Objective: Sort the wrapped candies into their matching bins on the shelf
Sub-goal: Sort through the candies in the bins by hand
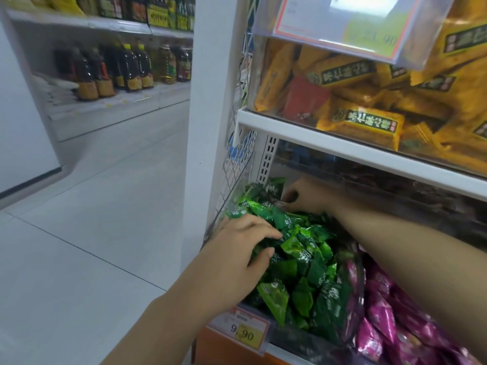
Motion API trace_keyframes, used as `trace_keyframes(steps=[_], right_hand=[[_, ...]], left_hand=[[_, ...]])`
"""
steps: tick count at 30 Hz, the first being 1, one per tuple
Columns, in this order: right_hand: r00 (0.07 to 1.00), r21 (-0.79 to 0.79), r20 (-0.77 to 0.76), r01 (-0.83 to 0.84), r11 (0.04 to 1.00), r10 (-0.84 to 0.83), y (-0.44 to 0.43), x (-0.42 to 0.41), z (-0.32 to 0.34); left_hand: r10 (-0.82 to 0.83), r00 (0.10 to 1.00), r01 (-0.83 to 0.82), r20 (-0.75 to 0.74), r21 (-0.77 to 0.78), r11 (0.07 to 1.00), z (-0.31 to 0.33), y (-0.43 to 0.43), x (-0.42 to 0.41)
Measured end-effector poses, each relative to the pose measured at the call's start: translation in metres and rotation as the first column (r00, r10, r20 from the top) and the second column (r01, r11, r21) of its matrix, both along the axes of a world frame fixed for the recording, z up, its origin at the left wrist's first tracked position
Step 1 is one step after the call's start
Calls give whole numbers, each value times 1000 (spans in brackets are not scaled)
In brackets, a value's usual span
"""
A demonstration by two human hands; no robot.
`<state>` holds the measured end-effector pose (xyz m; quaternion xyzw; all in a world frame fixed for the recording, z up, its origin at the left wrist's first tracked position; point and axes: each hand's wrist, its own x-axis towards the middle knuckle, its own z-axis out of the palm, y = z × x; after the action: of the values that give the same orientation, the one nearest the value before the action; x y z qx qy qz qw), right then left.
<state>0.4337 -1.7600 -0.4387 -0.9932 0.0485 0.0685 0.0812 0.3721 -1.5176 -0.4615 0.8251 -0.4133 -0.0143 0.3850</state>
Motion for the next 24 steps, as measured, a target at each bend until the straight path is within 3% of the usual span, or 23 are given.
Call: trace_keyframes(steps=[5,15,19,24], right_hand=[[992,70,124,-19,997,10,4,-7,8],[920,189,346,122,974,-182,26,-90,54],[871,241,464,53,969,-163,36,-134,54],[835,324,548,-157,933,-50,50,-164,48]], left_hand=[[-5,1000,5,0,-7,1000,1,1,0],[27,1000,-26,3,-60,998,8,-1,-4],[61,997,-55,48,-126,990,14,-4,-11],[-36,998,21,-55,-251,968,20,-13,-25]])
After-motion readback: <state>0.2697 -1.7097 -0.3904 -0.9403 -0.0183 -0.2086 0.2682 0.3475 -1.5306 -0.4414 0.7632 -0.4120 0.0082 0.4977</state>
